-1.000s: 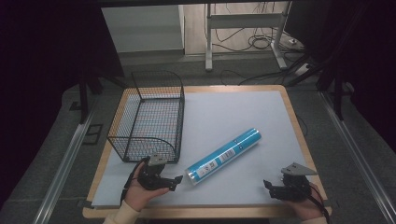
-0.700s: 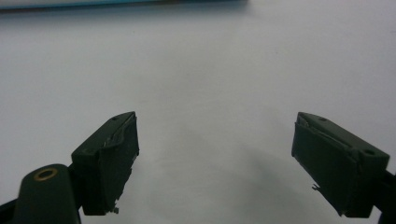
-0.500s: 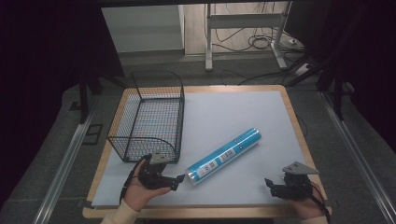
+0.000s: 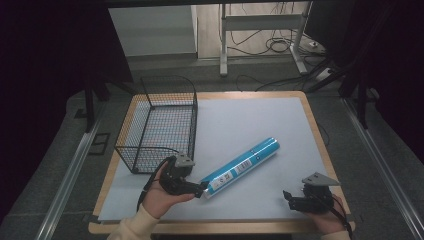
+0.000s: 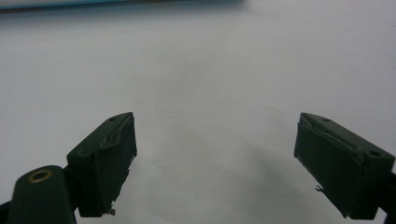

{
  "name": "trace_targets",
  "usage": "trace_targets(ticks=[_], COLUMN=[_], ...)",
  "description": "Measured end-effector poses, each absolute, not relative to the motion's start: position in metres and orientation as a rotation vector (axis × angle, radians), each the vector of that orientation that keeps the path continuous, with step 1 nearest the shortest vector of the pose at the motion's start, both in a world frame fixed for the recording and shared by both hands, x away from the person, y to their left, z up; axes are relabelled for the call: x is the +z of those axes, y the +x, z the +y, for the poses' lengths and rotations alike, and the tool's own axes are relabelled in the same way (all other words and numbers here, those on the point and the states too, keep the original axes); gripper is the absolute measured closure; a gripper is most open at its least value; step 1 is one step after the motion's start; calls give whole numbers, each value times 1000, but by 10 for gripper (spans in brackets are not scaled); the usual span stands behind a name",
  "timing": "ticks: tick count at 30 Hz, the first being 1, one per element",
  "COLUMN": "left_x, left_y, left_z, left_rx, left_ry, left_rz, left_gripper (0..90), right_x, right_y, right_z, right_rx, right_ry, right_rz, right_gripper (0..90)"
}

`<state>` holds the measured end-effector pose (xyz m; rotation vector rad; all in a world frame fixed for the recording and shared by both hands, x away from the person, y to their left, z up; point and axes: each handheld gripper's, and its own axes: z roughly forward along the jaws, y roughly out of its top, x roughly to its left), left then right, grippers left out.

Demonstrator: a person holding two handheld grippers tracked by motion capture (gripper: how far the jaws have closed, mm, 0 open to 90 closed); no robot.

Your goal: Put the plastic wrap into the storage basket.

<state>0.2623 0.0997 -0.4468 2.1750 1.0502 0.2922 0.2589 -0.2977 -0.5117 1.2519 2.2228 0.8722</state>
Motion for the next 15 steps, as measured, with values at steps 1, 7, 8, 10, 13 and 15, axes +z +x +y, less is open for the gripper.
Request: trace_targets(ticks=[1,7,8,10,13,15], left_x=[-447,-441,-440,-439,-438,-436], left_y=[262,271,273,275,277,280], left_z=[100,86,84,82,79,75], left_rx=[292,297,300,301,301,303], left_ry=[2175,2204,2203,2203,2208,2209], left_rz=[1050,1026,1026,1023,1016,1009], left_gripper=[156,160,160,160,159,158], right_x=[-512,-513,-513,-513,-513,-513], right_y=[259,260,261,260,260,261], right_z=[-298,-296,-296,-295,-295,-295], right_rx=[872,879,877,877,879,879], right_ry=[1252,1253,1246,1246,1239,1238], right_rz=[2223,2227,2230,2232,2237,2238], right_gripper=[132,132,132,132,133,132])
